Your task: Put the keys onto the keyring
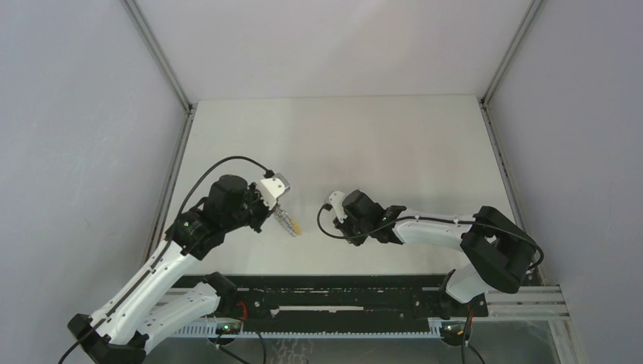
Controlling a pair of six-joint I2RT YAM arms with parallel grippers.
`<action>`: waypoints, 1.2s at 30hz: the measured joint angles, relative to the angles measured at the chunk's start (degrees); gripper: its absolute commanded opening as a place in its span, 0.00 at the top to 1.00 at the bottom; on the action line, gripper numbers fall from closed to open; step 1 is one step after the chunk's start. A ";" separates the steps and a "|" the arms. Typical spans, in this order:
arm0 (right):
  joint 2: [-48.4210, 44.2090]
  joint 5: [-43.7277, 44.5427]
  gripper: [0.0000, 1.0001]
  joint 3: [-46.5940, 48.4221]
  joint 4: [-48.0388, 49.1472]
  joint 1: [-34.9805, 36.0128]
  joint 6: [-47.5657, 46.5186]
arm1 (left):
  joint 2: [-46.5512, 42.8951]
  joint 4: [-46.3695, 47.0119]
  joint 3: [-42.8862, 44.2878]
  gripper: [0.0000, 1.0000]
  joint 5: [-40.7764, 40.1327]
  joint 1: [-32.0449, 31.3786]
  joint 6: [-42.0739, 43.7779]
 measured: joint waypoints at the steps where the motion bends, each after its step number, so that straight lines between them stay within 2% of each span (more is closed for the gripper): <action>1: 0.07 -0.04 0.87 0.00 0.13 0.04 -0.04 | 0.00 0.00 0.00 1.00 0.15 0.04 0.00; 11: 0.90 -0.09 0.94 0.09 0.31 0.17 -0.50 | 0.00 0.17 0.00 1.00 0.55 0.15 0.00; 23: 1.62 0.66 0.94 0.09 0.68 0.57 -0.87 | -0.02 0.17 0.00 1.00 1.27 0.15 0.00; 29: 1.97 1.27 1.00 0.24 1.11 0.81 -0.94 | -0.02 0.20 0.00 1.00 1.31 0.26 0.00; 36: 2.01 1.42 1.00 0.61 0.83 0.92 -1.90 | -0.02 0.20 0.00 1.00 1.99 0.35 0.02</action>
